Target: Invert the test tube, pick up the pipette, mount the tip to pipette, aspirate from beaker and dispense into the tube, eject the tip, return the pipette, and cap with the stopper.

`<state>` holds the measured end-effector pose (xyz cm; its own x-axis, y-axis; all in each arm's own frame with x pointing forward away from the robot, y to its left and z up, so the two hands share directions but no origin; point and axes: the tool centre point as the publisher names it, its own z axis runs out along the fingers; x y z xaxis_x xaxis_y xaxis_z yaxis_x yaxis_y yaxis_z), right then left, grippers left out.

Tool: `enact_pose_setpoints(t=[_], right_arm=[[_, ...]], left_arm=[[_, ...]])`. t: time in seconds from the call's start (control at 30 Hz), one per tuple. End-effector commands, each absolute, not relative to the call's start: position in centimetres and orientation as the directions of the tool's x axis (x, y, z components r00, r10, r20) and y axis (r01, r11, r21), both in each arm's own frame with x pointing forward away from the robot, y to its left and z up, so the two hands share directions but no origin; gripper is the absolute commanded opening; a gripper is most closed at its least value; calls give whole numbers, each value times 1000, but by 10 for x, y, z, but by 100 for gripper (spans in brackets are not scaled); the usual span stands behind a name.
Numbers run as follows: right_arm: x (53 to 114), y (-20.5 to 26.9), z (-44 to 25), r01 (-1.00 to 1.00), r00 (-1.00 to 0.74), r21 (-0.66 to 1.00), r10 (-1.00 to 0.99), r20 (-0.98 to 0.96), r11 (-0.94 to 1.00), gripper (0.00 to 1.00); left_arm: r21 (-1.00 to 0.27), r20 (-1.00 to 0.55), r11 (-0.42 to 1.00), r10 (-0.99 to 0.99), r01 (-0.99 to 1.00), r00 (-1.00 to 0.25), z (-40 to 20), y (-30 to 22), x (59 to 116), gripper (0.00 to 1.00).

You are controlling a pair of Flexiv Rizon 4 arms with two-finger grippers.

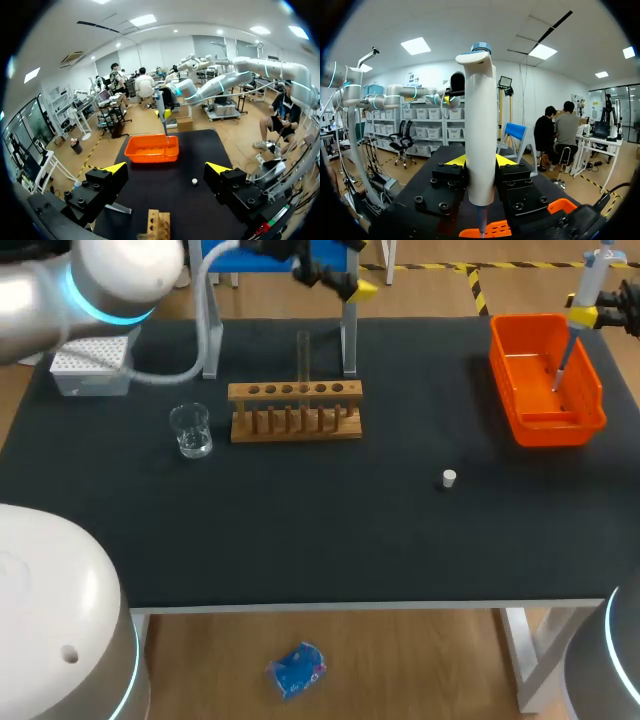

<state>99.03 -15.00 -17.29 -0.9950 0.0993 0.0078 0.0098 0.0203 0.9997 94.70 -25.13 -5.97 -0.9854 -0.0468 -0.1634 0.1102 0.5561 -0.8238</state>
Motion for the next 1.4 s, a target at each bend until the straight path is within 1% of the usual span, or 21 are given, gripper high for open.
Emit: enact_pose_setpoints(t=[0.03,0.37,0.7,0.93,1.4], right_arm=[[989,-150,-172,9,-995,1000,102,7,23,0],[989,-150,-172,9,-995,1000,102,7,23,0],[989,-150,-172,9,-995,1000,102,7,23,0],[989,-150,-172,9,-995,1000,102,7,23,0],[989,-150,-172,9,-995,1000,102,7,23,0]], left_arm=[[-801,-94,586,78,122,-993,-58,-292,1009,100],[-803,-75,572,181,167,-981,-62,-354,1056,100],[-816,-81,538,257,212,-963,-59,-402,1084,100],[-820,-78,527,279,221,-957,-59,-418,1090,100],[-817,-76,534,276,218,-958,-60,-418,1089,100]])
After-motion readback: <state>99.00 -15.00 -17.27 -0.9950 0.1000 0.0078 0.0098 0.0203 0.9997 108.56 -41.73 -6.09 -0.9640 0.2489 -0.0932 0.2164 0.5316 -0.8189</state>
